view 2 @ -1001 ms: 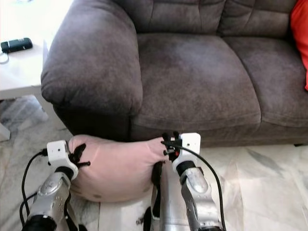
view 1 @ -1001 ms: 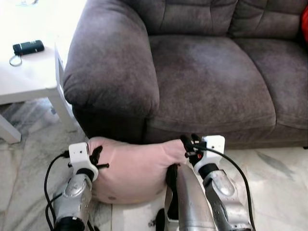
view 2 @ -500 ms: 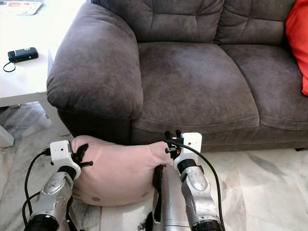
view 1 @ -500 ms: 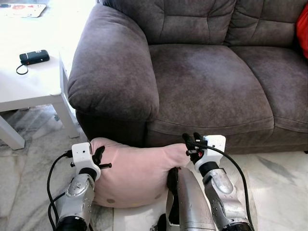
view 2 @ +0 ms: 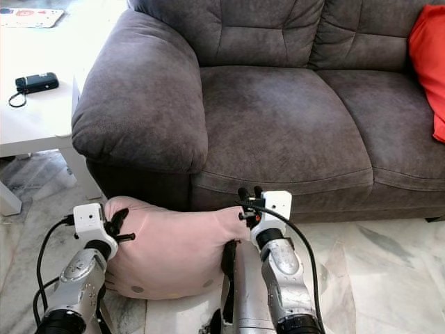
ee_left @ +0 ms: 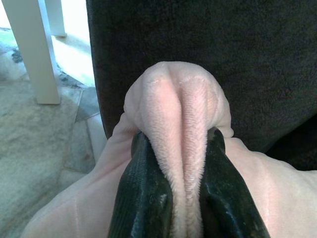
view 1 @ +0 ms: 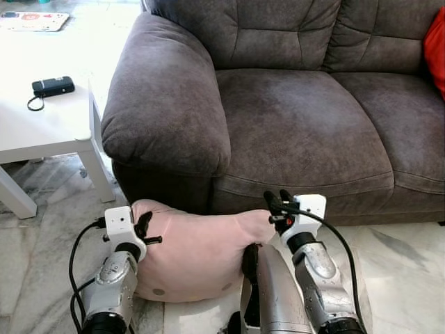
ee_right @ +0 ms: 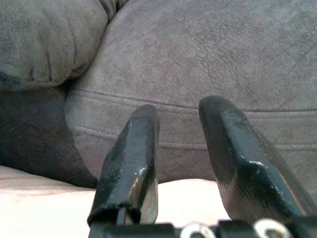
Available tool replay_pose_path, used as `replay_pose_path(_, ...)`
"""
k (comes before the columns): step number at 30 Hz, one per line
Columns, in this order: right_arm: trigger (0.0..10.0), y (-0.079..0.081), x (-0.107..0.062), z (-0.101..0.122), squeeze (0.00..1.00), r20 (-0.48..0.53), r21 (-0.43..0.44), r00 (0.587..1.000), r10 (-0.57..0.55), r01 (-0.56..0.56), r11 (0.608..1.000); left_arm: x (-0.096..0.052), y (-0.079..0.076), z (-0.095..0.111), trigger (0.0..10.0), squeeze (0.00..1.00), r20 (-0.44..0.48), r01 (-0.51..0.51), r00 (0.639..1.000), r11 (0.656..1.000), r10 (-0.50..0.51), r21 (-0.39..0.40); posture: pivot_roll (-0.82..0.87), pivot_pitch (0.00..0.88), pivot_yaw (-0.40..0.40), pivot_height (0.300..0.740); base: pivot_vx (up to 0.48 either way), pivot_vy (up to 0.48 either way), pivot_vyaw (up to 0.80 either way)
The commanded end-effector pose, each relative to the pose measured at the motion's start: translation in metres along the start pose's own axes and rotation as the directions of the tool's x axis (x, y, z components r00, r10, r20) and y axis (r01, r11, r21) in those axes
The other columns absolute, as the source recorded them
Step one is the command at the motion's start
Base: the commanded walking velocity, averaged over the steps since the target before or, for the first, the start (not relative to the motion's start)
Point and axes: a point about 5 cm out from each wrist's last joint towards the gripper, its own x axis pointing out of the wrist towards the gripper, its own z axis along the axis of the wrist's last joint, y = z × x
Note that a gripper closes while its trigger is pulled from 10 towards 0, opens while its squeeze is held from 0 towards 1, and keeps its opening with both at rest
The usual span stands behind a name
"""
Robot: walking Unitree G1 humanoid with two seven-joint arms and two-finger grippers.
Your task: Move the pillow to the sofa from floor
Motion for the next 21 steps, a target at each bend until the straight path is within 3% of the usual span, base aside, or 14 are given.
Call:
replay_pose_path(1, 10.0, -0.0060, 0.0009, 0.0022, 0.00, 0.010, -0.006, 1.000, -0.016, 0.016, 1.000, 0.0069, 0.0050, 0.0259, 10.0, 0.00, 0.120, -0.034, 0.992, 0.999, 0.034, -0.002, 0.05, 0.000, -0.093, 0.427, 0.000, 0.000, 0.00)
replay_pose_path(6, 10.0, -0.0072, 0.0016, 0.0028, 0.00, 0.013, -0.006, 1.000, -0.020, 0.020, 1.000, 0.0072, 0.0050, 0.0263, 10.0, 0.00, 0.121, -0.033, 0.992, 0.999, 0.033, -0.003, 0.06, 0.000, -0.094, 0.427, 0.000, 0.000, 0.00)
replay_pose_path(21, 10.0, -0.0071, 0.0021, 0.0023, 0.00, 0.015, -0.005, 1.000, -0.017, 0.017, 1.000, 0.0054, 0.0059, 0.0237, 10.0, 0.00, 0.117, -0.038, 0.992, 0.999, 0.039, -0.008, 0.06, 0.000, -0.096, 0.427, -0.267, 0.000, 0.00)
